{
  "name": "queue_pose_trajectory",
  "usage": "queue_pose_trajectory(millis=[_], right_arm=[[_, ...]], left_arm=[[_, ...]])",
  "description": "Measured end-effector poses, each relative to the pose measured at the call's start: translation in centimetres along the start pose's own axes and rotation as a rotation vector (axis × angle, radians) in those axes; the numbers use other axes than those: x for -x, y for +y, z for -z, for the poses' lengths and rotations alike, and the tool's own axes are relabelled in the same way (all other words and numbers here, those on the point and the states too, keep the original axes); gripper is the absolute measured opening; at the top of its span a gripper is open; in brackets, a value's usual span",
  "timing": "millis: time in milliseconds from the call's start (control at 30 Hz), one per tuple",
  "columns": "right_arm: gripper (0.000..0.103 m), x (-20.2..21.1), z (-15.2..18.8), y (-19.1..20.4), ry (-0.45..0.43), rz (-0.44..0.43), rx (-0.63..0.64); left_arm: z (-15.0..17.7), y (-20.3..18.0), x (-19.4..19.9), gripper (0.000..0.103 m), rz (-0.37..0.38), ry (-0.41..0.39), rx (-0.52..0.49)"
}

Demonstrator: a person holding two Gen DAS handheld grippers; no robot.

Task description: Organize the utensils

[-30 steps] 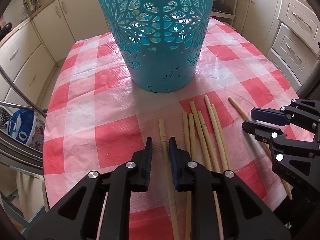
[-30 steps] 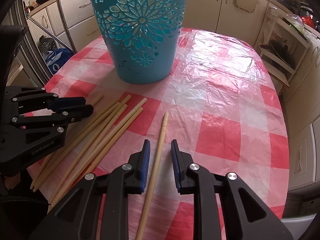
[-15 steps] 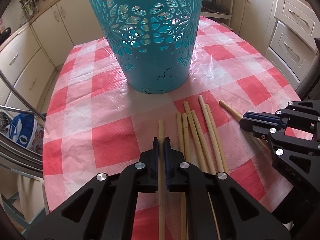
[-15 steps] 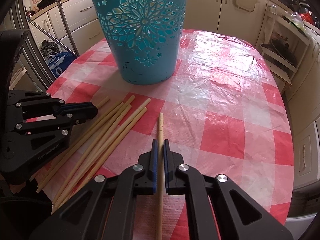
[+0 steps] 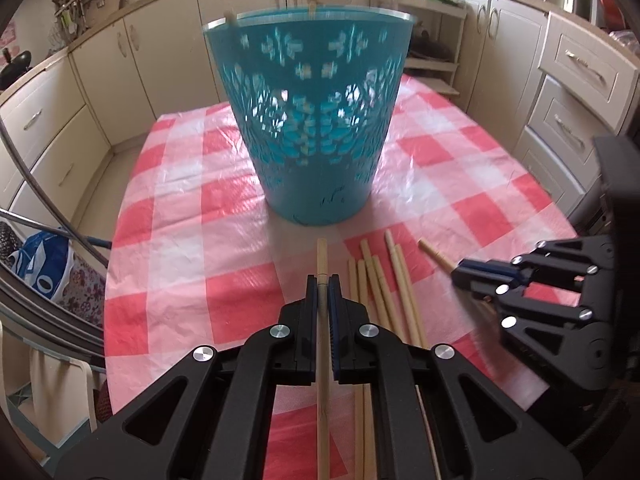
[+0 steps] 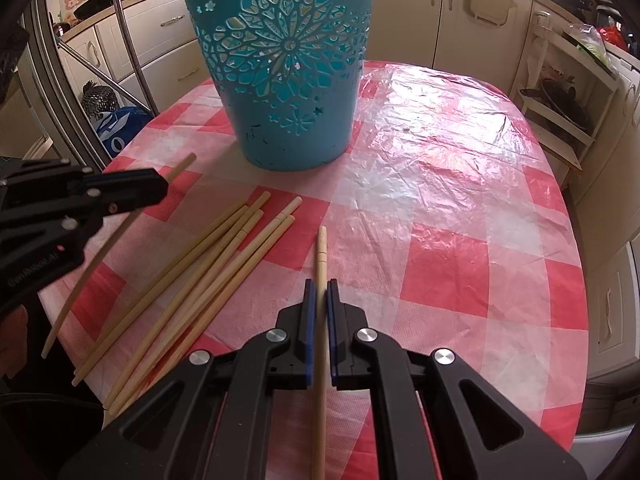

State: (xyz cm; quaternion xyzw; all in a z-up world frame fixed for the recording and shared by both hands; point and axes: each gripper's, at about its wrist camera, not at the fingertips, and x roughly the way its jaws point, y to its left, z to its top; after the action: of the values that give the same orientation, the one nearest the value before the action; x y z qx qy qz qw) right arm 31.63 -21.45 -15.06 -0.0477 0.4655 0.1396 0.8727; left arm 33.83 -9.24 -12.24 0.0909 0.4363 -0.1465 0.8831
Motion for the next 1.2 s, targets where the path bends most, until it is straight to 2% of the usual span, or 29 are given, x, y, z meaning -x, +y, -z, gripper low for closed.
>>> queue_pose_trajectory(millis=[600,900,1000,1067,1200], right_arm=[[0.006,0.0,-0.1,1.5,-0.007,-0.011,0.060],[0.006,0.0,0.0,1.4,-0.006,-0.012,0.057],[0.012,-0.1,0.0,1.5,-0.004,-0.003,0.063],[0.024,-0.1,0.0,1.6,-0.007,-0.001,0.064],[0.021,-0.2,0.0,1.4,-0.012,-0.014,0.049]], left_arm=[[-1.7,-0.3,3.4,0.005,0.023,-0.129,0.009],[-2.0,-0.3,3.8,0.005,0.025,-0.145,0.013],[-2.0,-0.3,3.8,0.005,0.025,-0.146,0.013],[-2.0,-0.3,3.8,0.005,0.026,-0.148,0.015],[-2.1,-0.3,4.0,0.005,0.028,-0.157,0.016]])
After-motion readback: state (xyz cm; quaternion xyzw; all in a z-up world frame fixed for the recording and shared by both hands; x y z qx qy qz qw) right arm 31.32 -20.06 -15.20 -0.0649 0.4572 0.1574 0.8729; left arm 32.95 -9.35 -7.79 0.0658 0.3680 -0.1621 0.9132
